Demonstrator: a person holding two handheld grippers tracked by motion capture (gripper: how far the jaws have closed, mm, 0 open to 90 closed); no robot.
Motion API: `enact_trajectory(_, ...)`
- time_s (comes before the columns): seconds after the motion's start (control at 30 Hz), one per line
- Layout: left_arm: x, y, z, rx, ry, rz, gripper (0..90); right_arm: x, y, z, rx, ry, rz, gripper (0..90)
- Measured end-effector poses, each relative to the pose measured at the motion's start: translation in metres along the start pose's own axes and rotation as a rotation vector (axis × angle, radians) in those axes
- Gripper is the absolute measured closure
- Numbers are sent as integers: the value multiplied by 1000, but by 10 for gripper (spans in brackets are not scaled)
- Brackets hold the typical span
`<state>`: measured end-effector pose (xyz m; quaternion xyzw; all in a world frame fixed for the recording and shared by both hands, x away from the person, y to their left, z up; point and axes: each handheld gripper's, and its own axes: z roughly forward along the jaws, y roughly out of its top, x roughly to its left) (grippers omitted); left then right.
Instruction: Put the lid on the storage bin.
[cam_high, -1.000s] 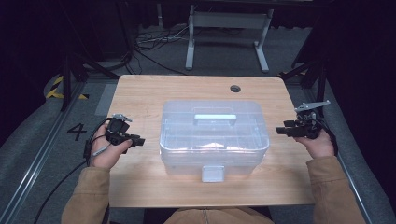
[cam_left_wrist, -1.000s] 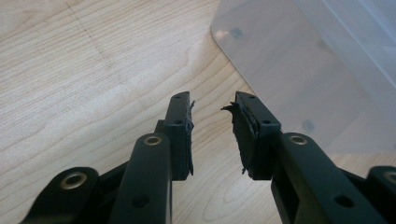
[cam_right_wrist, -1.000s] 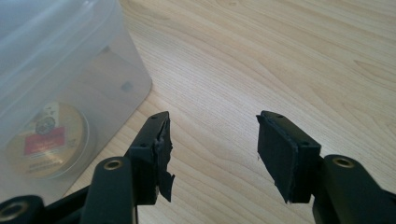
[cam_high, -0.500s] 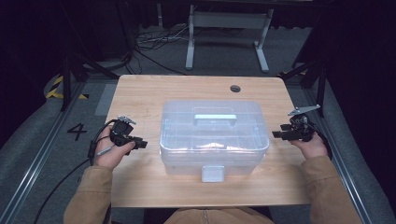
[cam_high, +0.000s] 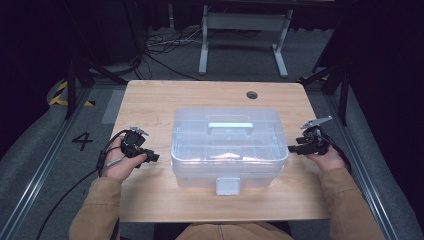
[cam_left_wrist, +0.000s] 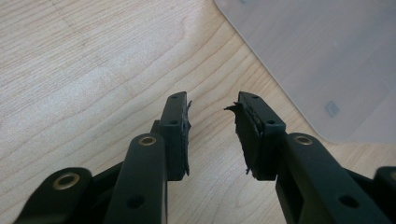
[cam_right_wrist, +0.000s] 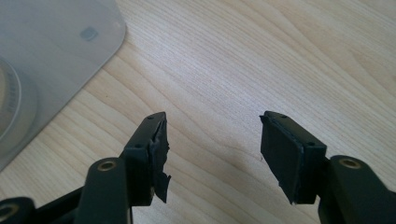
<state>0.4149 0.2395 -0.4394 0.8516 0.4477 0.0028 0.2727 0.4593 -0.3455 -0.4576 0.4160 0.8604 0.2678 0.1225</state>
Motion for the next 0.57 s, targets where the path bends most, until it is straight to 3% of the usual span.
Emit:
enact_trajectory(0.3, -1, 1, 2, 9, -8, 6, 641, 5, -2, 11, 41, -5, -29, 389)
enact_trajectory(0.57, 1, 0, 3, 4, -3, 4, 629, 6, -4, 15, 34, -3, -37, 367)
